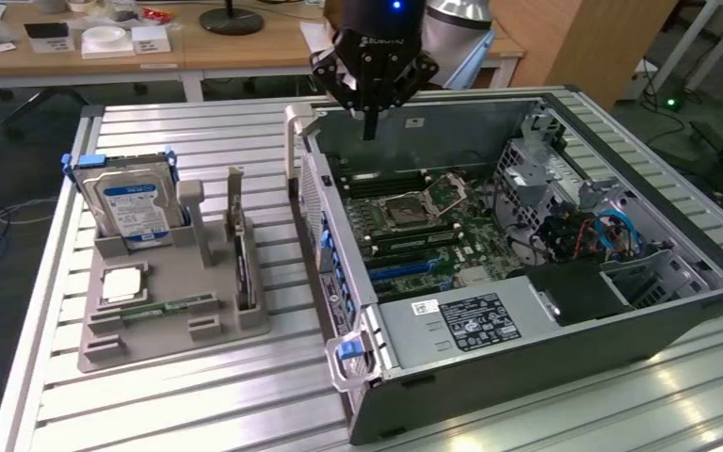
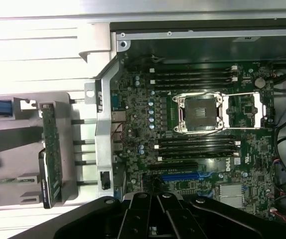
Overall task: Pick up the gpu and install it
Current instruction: 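Reach for the gpu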
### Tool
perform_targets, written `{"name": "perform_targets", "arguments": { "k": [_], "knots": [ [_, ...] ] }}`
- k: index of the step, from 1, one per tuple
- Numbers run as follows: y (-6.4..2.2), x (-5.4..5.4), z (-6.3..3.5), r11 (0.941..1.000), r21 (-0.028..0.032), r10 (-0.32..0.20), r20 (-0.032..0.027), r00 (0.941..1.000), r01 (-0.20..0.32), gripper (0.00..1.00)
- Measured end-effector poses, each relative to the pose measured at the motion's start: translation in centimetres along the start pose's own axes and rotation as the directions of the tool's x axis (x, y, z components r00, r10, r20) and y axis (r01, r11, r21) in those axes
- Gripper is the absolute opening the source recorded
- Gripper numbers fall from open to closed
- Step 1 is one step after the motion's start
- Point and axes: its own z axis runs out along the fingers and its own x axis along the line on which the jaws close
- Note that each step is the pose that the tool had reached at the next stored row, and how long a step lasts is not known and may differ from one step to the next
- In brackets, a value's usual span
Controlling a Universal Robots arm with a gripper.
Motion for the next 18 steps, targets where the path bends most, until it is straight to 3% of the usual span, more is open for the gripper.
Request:
{"name": "perform_targets", "arguments": {
  "k": [18],
  "knots": [
    [-0.19, 2.4, -0.06, 1.0, 0.0, 0.0, 0.0, 1.0, 0.0, 0.11]
  ]
}}
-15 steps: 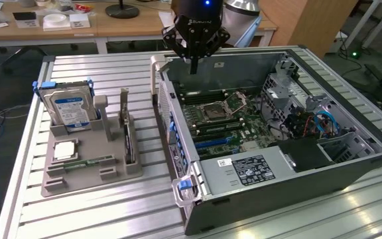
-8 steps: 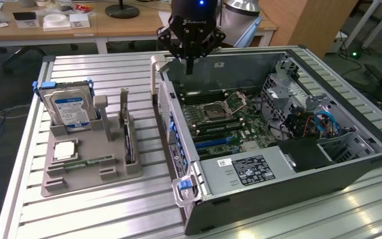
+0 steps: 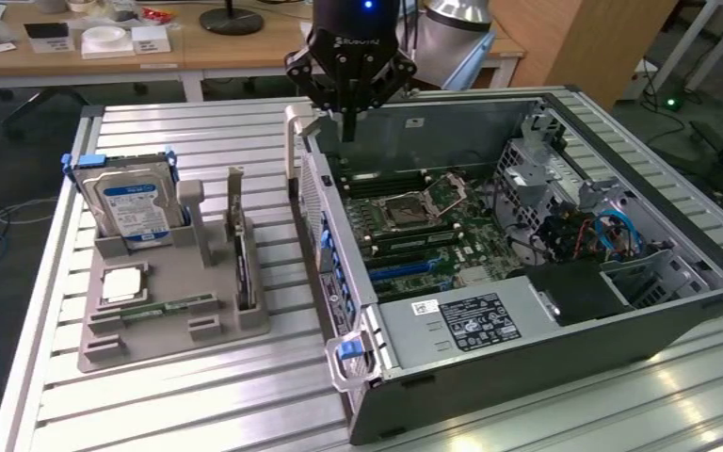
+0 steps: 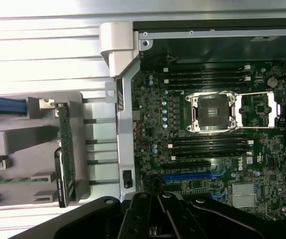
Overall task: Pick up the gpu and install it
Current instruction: 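Reach for the gpu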
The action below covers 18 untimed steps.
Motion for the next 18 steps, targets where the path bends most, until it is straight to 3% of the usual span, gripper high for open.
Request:
{"name": "perform_targets", "arguments": {
  "k": [18],
  "knots": [
    [-0.2, 2.6, -0.07, 1.0, 0.0001, 0.0, 0.0, 1.0, 0.0, 0.11]
  ]
}}
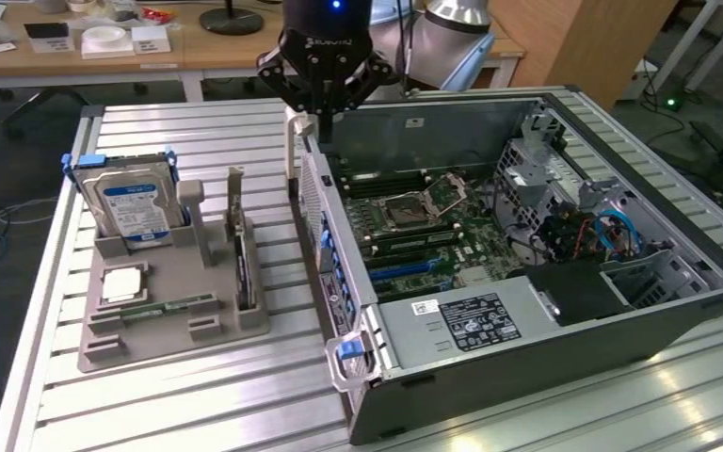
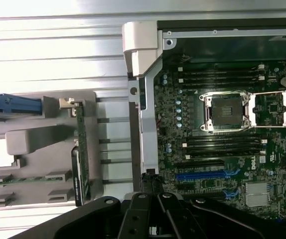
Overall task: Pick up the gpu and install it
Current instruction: 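Reach for the gpu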
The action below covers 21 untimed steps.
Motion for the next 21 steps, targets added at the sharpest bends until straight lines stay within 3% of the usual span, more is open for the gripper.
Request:
{"name": "perform_targets", "arguments": {
  "k": [21],
  "knots": [
    [-0.25, 3.3, -0.08, 1.0, -0.0001, 0.0, 0.0, 1.0, 0.0, 0.11]
  ]
}}
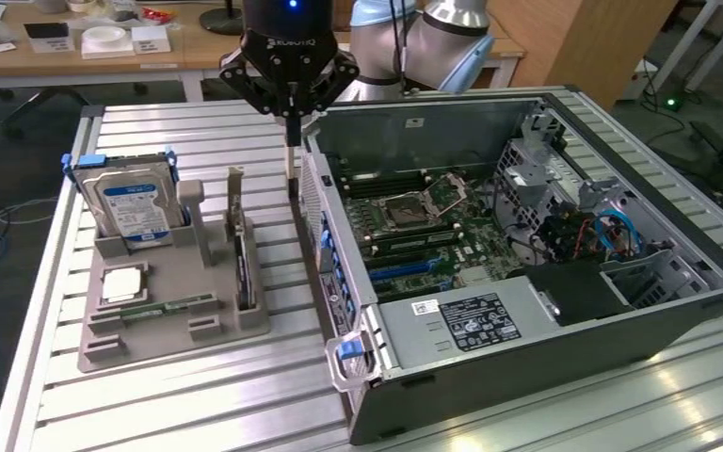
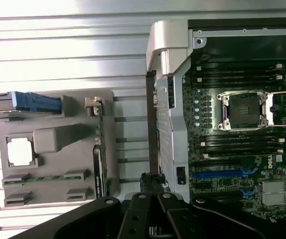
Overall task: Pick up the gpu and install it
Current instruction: 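Reach for the gpu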
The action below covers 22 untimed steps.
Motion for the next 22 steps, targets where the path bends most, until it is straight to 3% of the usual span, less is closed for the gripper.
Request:
{"name": "perform_targets", "arguments": {
  "k": [22],
  "knots": [
    [-0.28, 3.6, -0.09, 1.0, 0.0, 0.0, 0.0, 1.0, 0.0, 0.11]
  ]
}}
